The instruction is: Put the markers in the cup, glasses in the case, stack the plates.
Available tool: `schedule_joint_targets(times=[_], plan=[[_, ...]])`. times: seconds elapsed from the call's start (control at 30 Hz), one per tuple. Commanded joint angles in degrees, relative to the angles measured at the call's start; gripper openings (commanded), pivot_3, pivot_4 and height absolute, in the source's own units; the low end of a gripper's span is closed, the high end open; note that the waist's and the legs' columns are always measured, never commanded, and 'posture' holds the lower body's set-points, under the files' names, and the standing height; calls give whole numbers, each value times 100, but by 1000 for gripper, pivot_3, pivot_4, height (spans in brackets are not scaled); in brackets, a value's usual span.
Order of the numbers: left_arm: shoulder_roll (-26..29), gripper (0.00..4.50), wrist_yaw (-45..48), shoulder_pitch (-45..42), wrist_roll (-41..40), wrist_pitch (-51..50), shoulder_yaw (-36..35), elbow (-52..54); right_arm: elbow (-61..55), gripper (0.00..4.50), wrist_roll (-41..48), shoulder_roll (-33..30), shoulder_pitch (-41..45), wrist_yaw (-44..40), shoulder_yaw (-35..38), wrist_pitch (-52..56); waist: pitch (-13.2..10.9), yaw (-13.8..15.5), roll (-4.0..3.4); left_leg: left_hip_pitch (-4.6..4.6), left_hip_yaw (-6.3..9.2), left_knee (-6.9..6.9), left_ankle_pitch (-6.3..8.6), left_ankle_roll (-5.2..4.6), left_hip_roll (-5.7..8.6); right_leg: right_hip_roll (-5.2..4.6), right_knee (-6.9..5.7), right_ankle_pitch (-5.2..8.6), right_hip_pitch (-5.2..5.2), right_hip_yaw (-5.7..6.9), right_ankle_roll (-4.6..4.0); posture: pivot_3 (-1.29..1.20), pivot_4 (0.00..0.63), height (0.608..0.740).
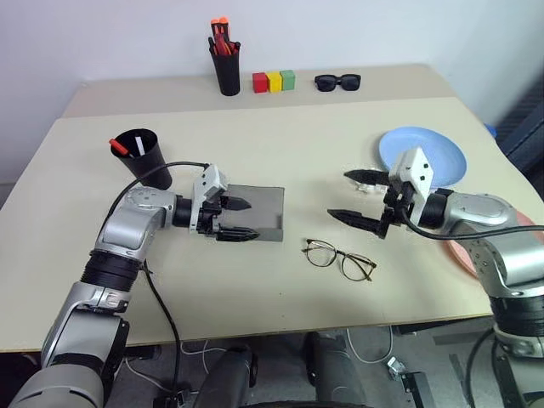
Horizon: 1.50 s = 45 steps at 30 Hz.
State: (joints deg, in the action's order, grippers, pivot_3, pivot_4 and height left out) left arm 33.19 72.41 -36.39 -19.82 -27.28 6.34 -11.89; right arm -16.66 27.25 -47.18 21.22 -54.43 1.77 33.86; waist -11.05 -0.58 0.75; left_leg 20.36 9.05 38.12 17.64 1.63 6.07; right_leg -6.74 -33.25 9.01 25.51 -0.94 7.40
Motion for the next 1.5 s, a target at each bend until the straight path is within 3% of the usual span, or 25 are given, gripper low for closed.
schedule_joint_targets(times=[0.03,0.27,0.63,0.73,0.97,1.27,1.5], plan=[[216,4440,34,221,-599,-206,-644,602,-771,4500,88,-352,-242,195,-26,805,0,-11,0,1,0,0,0,-1,-1,-1,0,0,1,0,0,0,150,740],[659,4440,261,984,-1536,-418,-1606,1231,-1336,4500,-33,-118,-404,1115,-380,1874,0,-1,0,-1,-5,1,1,-1,-5,-1,-1,1,0,-2,0,0,150,740],[1092,4440,402,1861,-1947,-297,-1988,1883,-1231,4500,-572,-535,-622,1013,-1007,1697,0,17,0,-1,-9,2,2,-4,-4,-2,4,2,-2,-1,0,0,150,740],[1022,4500,313,1992,-1912,-190,-1938,2007,-1132,3611,-730,-593,-587,937,-1093,1583,0,12,0,-2,-10,2,2,-4,-5,-1,4,1,-3,-1,-1,0,150,740],[1050,4500,244,2033,-1904,-122,-1909,2040,-963,90,-984,-601,-495,840,-1218,1396,3,10,4,-6,-10,2,2,-4,-5,-1,5,2,-9,-1,-1,0,150,740],[1094,4500,191,2008,-1914,-126,-1958,1941,-762,34,-972,-406,10,807,-1109,1308,4,3,7,-10,-11,3,2,-4,-6,0,5,2,-13,-1,-1,0,150,740],[1119,4500,110,2027,-2072,-289,-2060,1941,-204,34,-630,682,1545,852,-1172,1508,1,-15,1,-4,-12,-4,2,-3,-13,6,5,1,0,-3,-2,0,150,740]])
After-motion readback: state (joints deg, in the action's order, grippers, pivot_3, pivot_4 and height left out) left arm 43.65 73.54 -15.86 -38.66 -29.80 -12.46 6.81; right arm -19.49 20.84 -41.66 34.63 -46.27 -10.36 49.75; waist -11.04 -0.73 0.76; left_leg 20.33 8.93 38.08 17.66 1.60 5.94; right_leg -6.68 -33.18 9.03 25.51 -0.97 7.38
